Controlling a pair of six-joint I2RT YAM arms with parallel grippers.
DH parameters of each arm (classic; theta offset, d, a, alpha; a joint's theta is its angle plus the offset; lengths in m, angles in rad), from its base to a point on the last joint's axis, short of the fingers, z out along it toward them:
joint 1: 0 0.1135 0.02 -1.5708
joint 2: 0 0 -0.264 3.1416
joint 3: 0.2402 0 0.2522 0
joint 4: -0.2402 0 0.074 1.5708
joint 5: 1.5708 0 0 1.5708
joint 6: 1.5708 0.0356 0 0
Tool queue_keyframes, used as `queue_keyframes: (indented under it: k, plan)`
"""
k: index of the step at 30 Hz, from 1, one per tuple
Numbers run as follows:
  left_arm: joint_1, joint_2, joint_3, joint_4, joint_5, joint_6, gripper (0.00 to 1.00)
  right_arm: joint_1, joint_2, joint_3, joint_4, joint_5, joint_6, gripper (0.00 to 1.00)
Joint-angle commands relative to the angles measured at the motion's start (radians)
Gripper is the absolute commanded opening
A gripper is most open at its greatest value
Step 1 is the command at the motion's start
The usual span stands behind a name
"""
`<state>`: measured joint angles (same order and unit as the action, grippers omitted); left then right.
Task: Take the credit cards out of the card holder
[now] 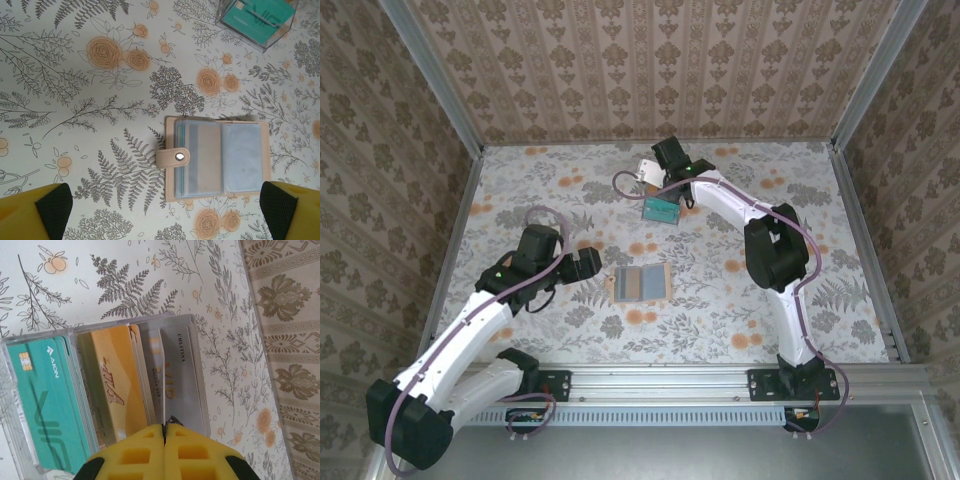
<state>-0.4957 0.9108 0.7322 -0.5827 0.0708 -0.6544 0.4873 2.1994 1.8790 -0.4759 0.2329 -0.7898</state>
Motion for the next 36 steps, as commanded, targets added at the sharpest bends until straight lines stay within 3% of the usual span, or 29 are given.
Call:
queue_keyframes:
  k: [1, 2, 4, 10, 12, 17, 20, 36]
  plan:
    - [0.012, -0.027, -0.015, -0.027, 0.003, -0.006, 1.00, -0.007, 0.030, 0.017, 0.023, 0.027, 0.011, 0.00]
    - [0.013, -0.031, -0.016, -0.029, 0.003, -0.008, 1.00, -0.007, 0.033, 0.017, 0.030, 0.033, 0.014, 0.00]
    - [0.014, -0.036, -0.019, -0.032, 0.003, -0.010, 1.00, -0.007, 0.038, 0.019, 0.044, 0.048, 0.018, 0.14]
    - [0.019, -0.052, -0.026, -0.035, 0.006, -0.013, 1.00, -0.015, 0.049, 0.025, 0.082, 0.097, 0.047, 0.19]
    - [0.020, -0.056, -0.029, -0.038, 0.008, -0.014, 1.00, -0.019, 0.050, 0.027, 0.099, 0.120, 0.061, 0.29]
    - [0.020, -0.069, -0.037, -0.038, 0.011, -0.017, 1.00, -0.028, 0.039, 0.032, 0.122, 0.154, 0.096, 0.30]
    - [0.021, -0.075, -0.040, -0.037, 0.015, -0.019, 1.00, -0.039, 0.033, 0.040, 0.125, 0.160, 0.134, 0.40]
    - [0.020, -0.110, -0.060, -0.036, 0.045, -0.021, 1.00, -0.046, -0.050, 0.039, 0.053, 0.080, 0.289, 0.44]
